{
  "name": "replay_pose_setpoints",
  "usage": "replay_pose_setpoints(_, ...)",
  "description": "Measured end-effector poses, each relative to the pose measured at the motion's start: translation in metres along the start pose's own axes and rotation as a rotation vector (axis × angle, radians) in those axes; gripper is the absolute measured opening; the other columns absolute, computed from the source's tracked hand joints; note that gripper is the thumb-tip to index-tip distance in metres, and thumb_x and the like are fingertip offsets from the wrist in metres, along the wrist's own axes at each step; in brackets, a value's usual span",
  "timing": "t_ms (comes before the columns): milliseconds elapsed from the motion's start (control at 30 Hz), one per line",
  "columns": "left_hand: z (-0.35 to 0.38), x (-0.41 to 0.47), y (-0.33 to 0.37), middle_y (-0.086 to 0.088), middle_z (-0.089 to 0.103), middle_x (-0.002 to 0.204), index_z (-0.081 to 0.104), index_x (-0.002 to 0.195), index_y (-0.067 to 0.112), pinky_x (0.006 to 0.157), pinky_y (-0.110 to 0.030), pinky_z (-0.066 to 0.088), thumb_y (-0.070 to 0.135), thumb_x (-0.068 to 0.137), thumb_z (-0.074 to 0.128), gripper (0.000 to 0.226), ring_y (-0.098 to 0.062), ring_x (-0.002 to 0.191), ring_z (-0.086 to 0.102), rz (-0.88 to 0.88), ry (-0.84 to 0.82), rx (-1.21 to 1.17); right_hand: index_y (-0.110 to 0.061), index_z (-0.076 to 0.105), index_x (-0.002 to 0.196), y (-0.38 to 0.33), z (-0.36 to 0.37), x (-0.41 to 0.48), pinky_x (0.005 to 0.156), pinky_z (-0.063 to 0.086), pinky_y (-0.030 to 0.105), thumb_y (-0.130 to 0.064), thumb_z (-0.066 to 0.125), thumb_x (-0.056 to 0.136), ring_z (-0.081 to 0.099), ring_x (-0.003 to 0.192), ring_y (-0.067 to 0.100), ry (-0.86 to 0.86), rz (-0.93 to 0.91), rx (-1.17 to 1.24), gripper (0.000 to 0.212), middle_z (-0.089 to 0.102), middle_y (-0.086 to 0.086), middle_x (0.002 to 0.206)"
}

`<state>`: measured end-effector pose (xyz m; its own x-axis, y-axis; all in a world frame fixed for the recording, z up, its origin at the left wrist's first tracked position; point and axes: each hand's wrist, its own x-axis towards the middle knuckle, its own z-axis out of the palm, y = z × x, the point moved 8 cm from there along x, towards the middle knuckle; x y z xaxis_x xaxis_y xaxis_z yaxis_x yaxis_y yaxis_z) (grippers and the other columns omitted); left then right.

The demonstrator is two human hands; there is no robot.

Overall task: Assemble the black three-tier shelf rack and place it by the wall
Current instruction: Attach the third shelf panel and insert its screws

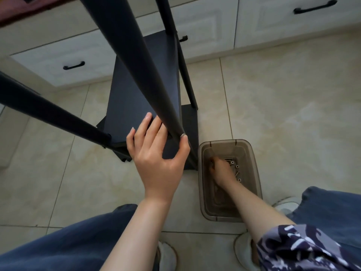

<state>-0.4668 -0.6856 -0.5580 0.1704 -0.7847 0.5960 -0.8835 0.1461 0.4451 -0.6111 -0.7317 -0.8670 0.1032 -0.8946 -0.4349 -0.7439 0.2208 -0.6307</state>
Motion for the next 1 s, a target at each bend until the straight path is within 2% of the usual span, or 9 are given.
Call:
replay_pose_setpoints(200, 0.002, 0.001, -0.001, -0.006, 0.071, 0.124, 0.074, 0.116, 0.008, 0.120, -0.042, 0.021, 0.029, 0.093, 0.064, 0.033, -0.027, 0.134, 0.053, -0.001, -0.015, 0.013, -0.011, 0.060, 0.118, 0.005, -0.002, 0.002, 0.085, 0.054, 0.039, -0.013, 0.052, 0.100, 0.064, 0.104, 0.030, 0.059, 0.016, -0.104, 0.020, 0.066, 0.012, 0.115)
replay_pose_setpoints(433, 0.001, 0.001, 0.001, -0.007, 0.069, 0.127, 0.073, 0.117, 0.008, 0.118, -0.050, 0.027, 0.028, 0.092, 0.065, 0.032, -0.028, 0.134, 0.054, 0.007, -0.023, 0.016, -0.009, 0.059, 0.110, 0.009, -0.002, 0.007, 0.070, 0.044, 0.032, -0.013, 0.050, 0.100, 0.064, 0.098, 0.031, 0.058, -0.004, -0.160, 0.013, 0.066, 0.014, 0.108)
replay_pose_setpoints(500, 0.001, 0.001, 0.001, -0.007, 0.070, 0.127, 0.072, 0.118, 0.009, 0.118, -0.050, 0.027, 0.028, 0.092, 0.065, 0.033, -0.028, 0.134, 0.054, 0.007, -0.020, 0.015, -0.011, 0.060, 0.111, 0.008, -0.004, 0.009, 0.074, 0.047, 0.032, -0.014, 0.051, 0.100, 0.064, 0.098, 0.031, 0.018, -0.036, -0.166, 0.014, 0.066, 0.014, 0.109)
replay_pose_setpoints(567, 0.001, 0.000, 0.000, -0.006, 0.070, 0.126, 0.072, 0.118, 0.009, 0.118, -0.050, 0.027, 0.028, 0.092, 0.065, 0.033, -0.027, 0.134, 0.053, 0.001, -0.024, 0.016, -0.015, 0.060, 0.109, 0.006, -0.013, 0.013, 0.082, 0.053, 0.039, -0.016, 0.052, 0.100, 0.064, 0.097, 0.029, -0.023, -0.073, -0.147, 0.012, 0.067, 0.012, 0.106)
replay_pose_setpoints(633, 0.001, 0.000, -0.001, -0.006, 0.070, 0.126, 0.073, 0.117, 0.008, 0.118, -0.051, 0.028, 0.029, 0.092, 0.066, 0.033, -0.027, 0.134, 0.053, -0.005, -0.034, 0.015, -0.015, 0.061, 0.107, 0.003, -0.029, 0.018, 0.081, 0.054, 0.042, -0.020, 0.053, 0.099, 0.065, 0.094, 0.029, -0.008, -0.116, -0.129, 0.011, 0.068, 0.011, 0.103)
replay_pose_setpoints(700, 0.001, 0.000, -0.001, -0.006, 0.070, 0.125, 0.074, 0.116, 0.007, 0.118, -0.050, 0.028, 0.028, 0.092, 0.066, 0.033, -0.027, 0.134, 0.053, -0.010, -0.041, 0.011, -0.012, 0.062, 0.108, 0.001, -0.045, 0.022, 0.078, 0.053, 0.039, -0.021, 0.056, 0.099, 0.064, 0.095, 0.030, 0.006, -0.153, -0.143, 0.014, 0.068, 0.012, 0.105)
replay_pose_setpoints(833, 0.001, 0.001, 0.000, -0.005, 0.070, 0.125, 0.075, 0.113, 0.007, 0.118, -0.048, 0.027, 0.029, 0.091, 0.066, 0.032, -0.026, 0.134, 0.053, -0.021, -0.044, -0.008, -0.008, 0.063, 0.110, -0.004, -0.069, 0.028, 0.082, 0.053, 0.040, -0.017, 0.058, 0.098, 0.064, 0.099, 0.031, -0.006, -0.194, -0.166, 0.016, 0.068, 0.014, 0.109)
replay_pose_setpoints(1000, 0.000, 0.003, 0.002, -0.002, 0.069, 0.129, 0.075, 0.114, 0.010, 0.119, -0.046, 0.026, 0.034, 0.090, 0.064, 0.036, -0.023, 0.137, 0.051, -0.046, -0.079, -0.032, -0.010, 0.067, 0.113, -0.015, -0.093, 0.028, 0.085, 0.049, 0.031, -0.009, 0.061, 0.094, 0.065, 0.105, 0.029, 0.035, -0.231, -0.147, 0.020, 0.070, 0.013, 0.111)
